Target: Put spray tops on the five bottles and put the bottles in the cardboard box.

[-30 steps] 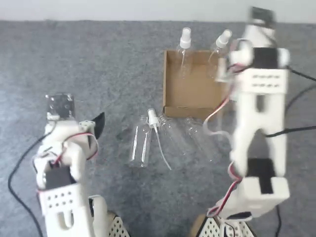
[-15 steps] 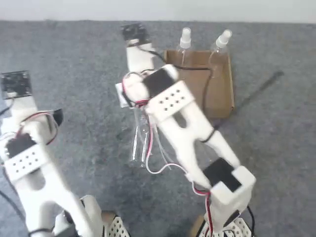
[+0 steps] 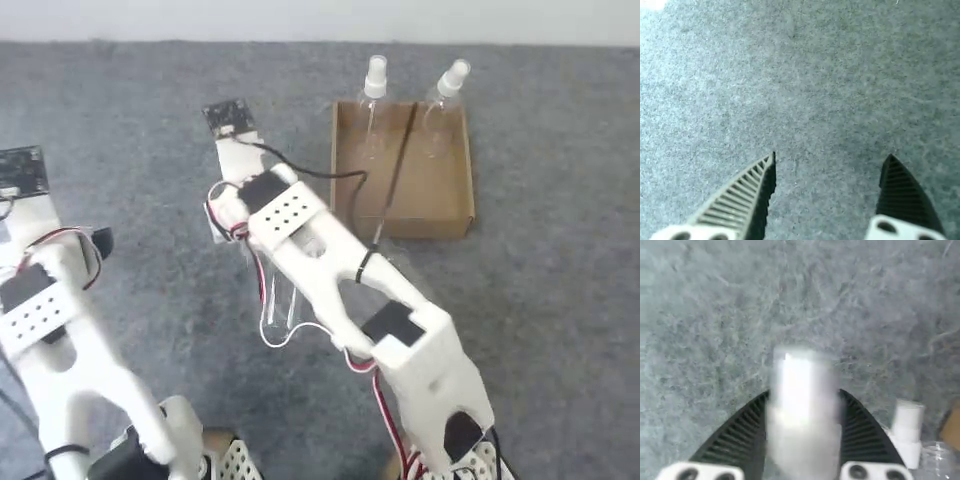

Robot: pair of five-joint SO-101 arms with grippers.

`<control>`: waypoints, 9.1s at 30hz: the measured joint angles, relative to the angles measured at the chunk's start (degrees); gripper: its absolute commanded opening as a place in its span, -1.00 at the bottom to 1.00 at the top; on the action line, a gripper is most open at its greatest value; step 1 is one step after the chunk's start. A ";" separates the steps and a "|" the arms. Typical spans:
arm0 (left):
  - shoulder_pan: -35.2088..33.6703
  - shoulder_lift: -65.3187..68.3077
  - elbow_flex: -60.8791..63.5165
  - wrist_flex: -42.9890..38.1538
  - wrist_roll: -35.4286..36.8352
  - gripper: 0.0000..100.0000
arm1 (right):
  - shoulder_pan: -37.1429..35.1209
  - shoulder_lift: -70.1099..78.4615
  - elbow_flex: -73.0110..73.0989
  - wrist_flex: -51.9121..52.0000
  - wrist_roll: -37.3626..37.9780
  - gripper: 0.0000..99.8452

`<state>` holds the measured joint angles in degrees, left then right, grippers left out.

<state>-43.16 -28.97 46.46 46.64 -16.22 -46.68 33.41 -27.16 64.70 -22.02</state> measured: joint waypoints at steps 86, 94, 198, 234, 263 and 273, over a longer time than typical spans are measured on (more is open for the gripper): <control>29.36 -28.57 18.90 16.44 11.52 -0.52 | 34.90 -67.60 64.88 12.48 45.89 -0.40; 28.48 -37.80 20.75 16.26 11.52 -0.52 | 27.25 -53.71 61.27 7.38 39.65 -0.47; 28.31 27.08 -9.49 8.18 22.86 -0.92 | 81.14 -85.10 97.58 -6.95 70.95 -0.69; 26.02 22.24 -3.52 11.60 17.76 -0.65 | 80.70 -95.65 102.33 -6.51 71.12 -0.48; 31.21 22.24 -6.59 10.73 16.53 -0.98 | 80.79 -95.65 102.33 -6.51 71.12 -0.48; 32.09 18.20 -26.20 25.93 17.76 -0.97 | 80.79 -95.65 102.33 -6.51 71.12 -0.48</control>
<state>-11.08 -10.77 20.26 72.57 1.54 34.11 -62.24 75.16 58.20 49.10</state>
